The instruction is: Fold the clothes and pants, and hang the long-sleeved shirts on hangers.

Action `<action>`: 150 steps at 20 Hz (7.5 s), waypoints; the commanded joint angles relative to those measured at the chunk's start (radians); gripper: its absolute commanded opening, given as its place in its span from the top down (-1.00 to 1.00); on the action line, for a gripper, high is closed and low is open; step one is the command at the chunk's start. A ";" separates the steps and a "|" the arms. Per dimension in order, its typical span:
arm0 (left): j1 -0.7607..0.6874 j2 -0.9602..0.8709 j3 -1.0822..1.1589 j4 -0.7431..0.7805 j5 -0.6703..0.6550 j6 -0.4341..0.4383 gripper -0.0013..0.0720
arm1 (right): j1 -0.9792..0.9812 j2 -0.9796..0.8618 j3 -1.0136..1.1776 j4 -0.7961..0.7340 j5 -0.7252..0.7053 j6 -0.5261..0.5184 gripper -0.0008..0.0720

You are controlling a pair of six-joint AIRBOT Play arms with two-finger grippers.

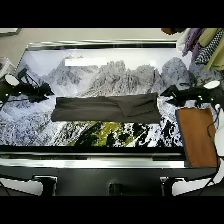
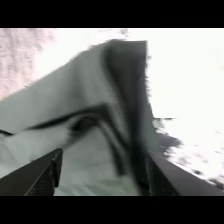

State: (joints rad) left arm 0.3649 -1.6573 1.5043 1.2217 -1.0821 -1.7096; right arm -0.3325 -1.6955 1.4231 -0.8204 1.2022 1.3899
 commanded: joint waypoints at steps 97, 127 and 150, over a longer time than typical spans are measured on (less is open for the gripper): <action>-0.088 0.089 0.483 -0.069 -0.478 -0.195 0.92 | 0.748 -0.056 0.479 0.001 -0.093 0.501 -0.58; -0.088 0.077 0.483 -0.069 -0.481 -0.190 0.92 | 0.207 -0.028 -0.294 0.224 -0.094 -0.174 0.19; -0.088 0.076 0.483 -0.069 -0.481 -0.172 0.92 | -0.199 0.153 0.106 0.052 -0.104 0.329 0.90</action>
State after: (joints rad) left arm 0.2768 -1.5803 1.9873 1.1526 -1.5635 -1.8828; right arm -0.4572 -1.5913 1.5154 -0.6914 1.1141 1.6104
